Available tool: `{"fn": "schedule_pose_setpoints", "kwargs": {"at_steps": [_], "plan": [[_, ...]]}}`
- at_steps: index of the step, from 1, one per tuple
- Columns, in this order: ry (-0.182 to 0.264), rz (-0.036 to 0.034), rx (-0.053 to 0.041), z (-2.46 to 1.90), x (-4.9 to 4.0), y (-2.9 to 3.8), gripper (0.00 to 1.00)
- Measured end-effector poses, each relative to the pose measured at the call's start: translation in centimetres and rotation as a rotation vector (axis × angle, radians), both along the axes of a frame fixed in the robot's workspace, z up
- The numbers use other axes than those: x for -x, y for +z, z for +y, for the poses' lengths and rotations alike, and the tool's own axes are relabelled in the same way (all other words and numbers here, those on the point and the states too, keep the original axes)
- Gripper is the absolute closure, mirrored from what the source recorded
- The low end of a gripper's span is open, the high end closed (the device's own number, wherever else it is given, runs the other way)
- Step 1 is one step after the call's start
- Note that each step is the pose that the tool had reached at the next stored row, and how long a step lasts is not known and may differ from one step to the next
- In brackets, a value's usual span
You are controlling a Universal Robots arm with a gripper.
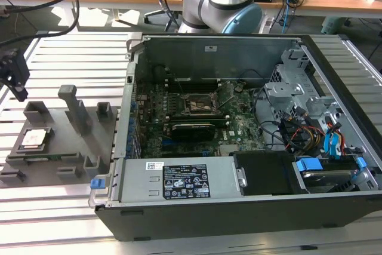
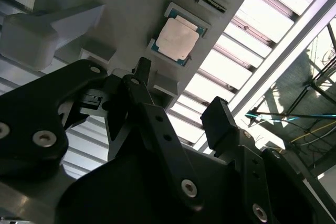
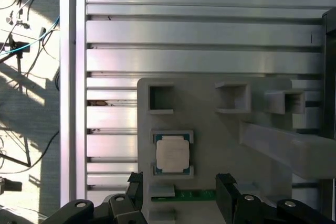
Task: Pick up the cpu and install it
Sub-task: 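Pick up the cpu and move it towards the insertion slot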
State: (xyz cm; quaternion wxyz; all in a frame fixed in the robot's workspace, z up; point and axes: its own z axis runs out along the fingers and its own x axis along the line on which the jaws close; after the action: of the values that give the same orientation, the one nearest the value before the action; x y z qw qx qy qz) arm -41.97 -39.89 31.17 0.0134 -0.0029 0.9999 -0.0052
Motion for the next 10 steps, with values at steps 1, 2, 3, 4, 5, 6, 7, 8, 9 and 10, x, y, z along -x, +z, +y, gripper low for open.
{"fn": "schedule_pose_setpoints", "kwargs": {"at_steps": [1,2,3,4,5,6,7,8,9,10], "plan": [[0.0,-0.0001,-0.0001,0.0,0.0,-0.06,0.34],[0.0,-0.0001,-0.0001,0.0,0.0,-0.1,0.34],[0.0,0.0,0.0,0.0,0.0,-0.18,0.34],[0.0,0.0,0.0,0.0,0.0,-0.23,0.34],[0.0,0.0,-0.0001,0.0,0.0,-0.28,0.34],[0.0,0.0,0.0,0.0,0.0,-0.37,0.34],[0.0,0.0001,0.0,0.0,0.0,-0.4,0.34],[0.0,0.0001,0.0001,0.0,0.0,-0.44,0.34],[0.0,0.0001,0.0,0.0,0.0,-0.47,0.34],[0.0,0.0001,0.0,0.0,0.0,-0.51,0.34]]}}
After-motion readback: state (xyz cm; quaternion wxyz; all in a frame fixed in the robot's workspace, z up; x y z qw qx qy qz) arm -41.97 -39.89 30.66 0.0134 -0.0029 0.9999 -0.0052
